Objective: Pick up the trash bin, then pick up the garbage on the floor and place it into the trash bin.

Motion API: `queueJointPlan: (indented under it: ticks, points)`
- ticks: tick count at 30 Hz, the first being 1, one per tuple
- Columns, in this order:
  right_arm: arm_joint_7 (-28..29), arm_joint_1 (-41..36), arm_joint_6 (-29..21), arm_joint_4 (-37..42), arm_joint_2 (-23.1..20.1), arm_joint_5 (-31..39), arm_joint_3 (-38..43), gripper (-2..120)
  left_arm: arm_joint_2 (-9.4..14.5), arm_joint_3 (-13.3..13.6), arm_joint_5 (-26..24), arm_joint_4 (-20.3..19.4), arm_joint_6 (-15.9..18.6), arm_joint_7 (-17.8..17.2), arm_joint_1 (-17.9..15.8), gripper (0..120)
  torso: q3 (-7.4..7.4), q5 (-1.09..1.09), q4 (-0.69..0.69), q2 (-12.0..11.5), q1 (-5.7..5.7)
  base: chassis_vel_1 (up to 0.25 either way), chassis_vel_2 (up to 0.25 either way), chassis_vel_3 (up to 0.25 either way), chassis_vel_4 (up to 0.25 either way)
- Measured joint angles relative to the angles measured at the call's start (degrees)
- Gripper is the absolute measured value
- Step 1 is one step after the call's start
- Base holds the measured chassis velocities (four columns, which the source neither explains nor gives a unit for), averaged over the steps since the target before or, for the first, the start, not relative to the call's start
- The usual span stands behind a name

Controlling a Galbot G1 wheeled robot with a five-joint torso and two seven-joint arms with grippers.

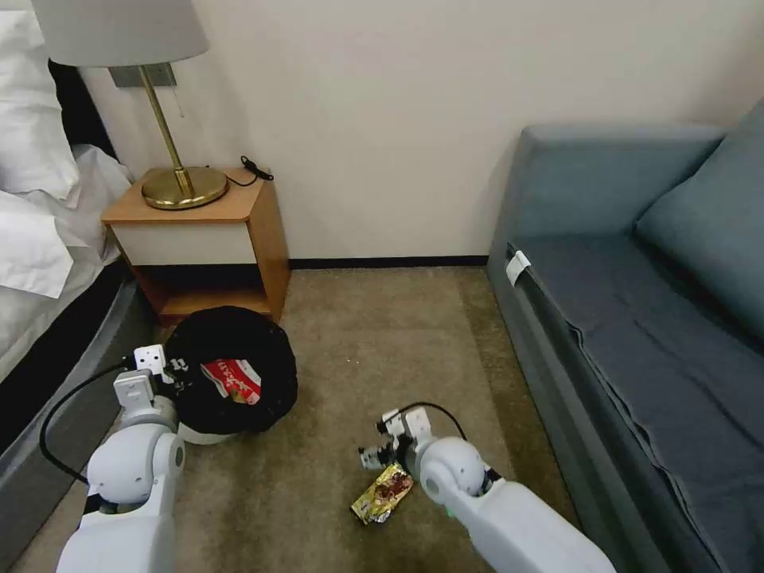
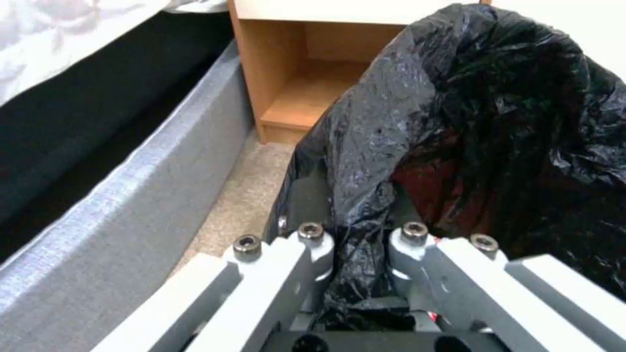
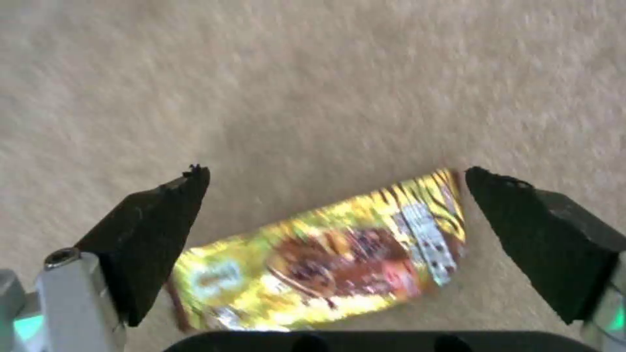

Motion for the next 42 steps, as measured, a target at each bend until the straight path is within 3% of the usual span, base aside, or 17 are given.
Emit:
queueJointPlan:
  ticks: [4, 9, 21, 42]
  points:
    - [-3.43, 0.16, 0.01, -2.78, -3.13, -4.63, -1.64, 100, 0.11, -0.14, -0.01, 0.3, -0.58, -0.3, 0.16, 5, 0.0, -0.01, 0.0, 0.0, 0.0, 0.0, 0.0, 0.0, 0.0]
    - [-4.28, 0.2, 0.07, -4.83, -3.39, -6.03, -2.01, 100, -0.08, 0.04, 0.01, 0.28, -0.62, -0.34, 0.32, 5, 0.0, -0.01, -0.01, 0.0, 0.0, 0.0, 0.0, 0.0, 0.0]
    - [-7.46, 1.39, 0.53, -11.34, 2.13, -9.79, -2.47, 100, -0.29, 0.48, 0.2, 0.31, -0.77, -0.3, 0.38, 5, 0.0, -0.01, 0.0, 0.0, 0.0, 0.0, 0.0, 0.0, 0.0]
    - [-9.8, 2.44, 5.13, -19.59, 4.72, -16.14, -2.58, 100, -0.82, 0.98, 0.38, -0.5, -1.39, -0.19, 1.49, 5, 0.0, 0.0, 0.0, 0.0, 0.0, 0.0, 0.0, 0.0, 0.0]
